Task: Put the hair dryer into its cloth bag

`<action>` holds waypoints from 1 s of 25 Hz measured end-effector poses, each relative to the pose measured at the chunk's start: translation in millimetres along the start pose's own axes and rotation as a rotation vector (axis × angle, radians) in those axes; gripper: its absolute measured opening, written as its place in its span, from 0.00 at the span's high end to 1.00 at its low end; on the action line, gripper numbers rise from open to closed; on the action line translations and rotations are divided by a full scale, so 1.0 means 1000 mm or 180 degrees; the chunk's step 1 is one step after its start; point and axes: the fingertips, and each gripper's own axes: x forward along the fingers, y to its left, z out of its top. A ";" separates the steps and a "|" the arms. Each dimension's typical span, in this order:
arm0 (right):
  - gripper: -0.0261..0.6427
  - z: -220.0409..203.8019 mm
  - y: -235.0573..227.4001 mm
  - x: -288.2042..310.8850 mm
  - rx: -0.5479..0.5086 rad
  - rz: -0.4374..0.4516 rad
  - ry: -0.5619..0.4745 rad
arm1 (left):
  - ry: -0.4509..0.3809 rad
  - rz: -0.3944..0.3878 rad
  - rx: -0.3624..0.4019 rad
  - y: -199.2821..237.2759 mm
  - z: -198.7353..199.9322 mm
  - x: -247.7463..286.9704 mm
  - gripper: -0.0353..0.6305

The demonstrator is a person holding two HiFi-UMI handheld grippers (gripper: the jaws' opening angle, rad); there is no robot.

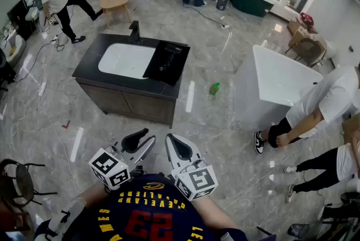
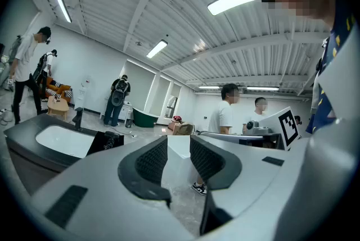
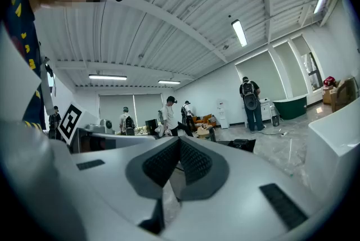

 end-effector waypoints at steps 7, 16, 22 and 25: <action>0.95 0.007 -0.004 -0.009 -0.0012 0.0014 -0.0005 | -0.0001 0.0027 0.0025 -0.011 0.004 0.004 0.76; 0.95 -0.016 -0.024 -0.053 0.0246 0.0031 0.0159 | 0.0109 0.0034 -0.0215 -0.053 -0.030 0.019 0.76; 0.95 -0.056 -0.048 -0.078 0.0500 0.0003 0.0376 | 0.0197 0.0210 -0.0454 -0.065 -0.068 0.022 0.76; 0.95 -0.054 -0.050 -0.079 0.0535 0.0044 0.0384 | 0.0235 0.0262 -0.0436 -0.070 -0.067 0.025 0.76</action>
